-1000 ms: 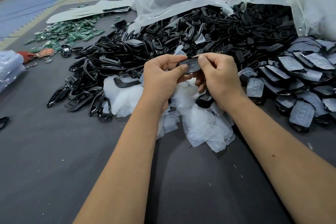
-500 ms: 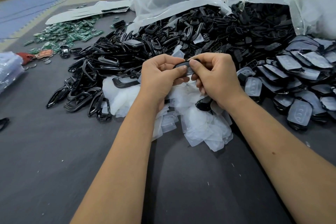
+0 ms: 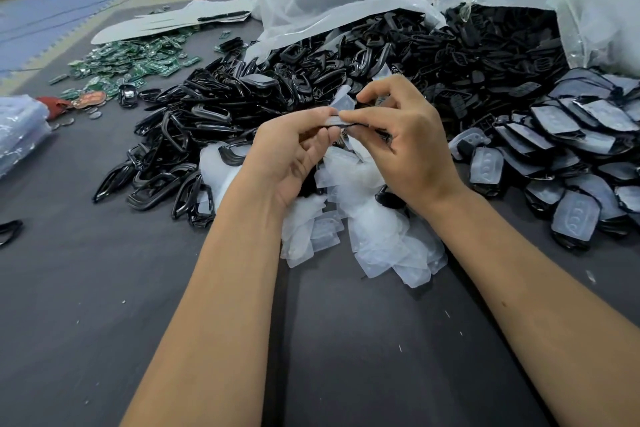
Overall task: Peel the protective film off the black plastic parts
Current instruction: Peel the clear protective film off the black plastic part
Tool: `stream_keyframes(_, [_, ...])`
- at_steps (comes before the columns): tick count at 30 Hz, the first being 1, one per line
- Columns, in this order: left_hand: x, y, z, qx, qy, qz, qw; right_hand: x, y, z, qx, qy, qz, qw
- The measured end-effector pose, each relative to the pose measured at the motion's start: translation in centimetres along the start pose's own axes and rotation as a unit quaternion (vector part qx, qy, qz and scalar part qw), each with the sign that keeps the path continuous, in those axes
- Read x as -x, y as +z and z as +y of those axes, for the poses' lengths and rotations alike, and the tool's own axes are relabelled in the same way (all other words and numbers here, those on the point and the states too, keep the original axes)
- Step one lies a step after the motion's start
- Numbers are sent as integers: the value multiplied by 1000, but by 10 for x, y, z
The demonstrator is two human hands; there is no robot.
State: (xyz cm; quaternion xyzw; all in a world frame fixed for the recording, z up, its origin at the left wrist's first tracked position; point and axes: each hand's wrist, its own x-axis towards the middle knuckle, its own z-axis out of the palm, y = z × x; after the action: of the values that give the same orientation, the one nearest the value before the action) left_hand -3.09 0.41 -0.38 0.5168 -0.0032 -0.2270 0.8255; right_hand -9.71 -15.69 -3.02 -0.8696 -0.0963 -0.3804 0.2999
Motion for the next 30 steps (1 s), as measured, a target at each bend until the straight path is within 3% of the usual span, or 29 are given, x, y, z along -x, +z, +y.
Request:
stream_keyframes(3, [2,3,-1,50,2,-20,999,-2,1,-3,-114,124,28,985])
stream_keyframes(6, [2,11,-9,7,57,-40,998,-4,-1,-5,-317,275,45,906])
stream_keyframes(9, [1,15,-14,-33,98,-30,994,-6,-6,-4,-406,336,10,850])
stream_keyframes(14, [1,15,-14,-47,105,-11,993,-7,-9,3,-485,375,-41,789])
stream_keyframes(23, [-2,18,-17,-34,73,11,997,-3,-10,5,-514,362,-18,777])
stream_keyframes(30, [-4,18,-18,-36,69,14,997,0,-8,6,-448,332,1,830])
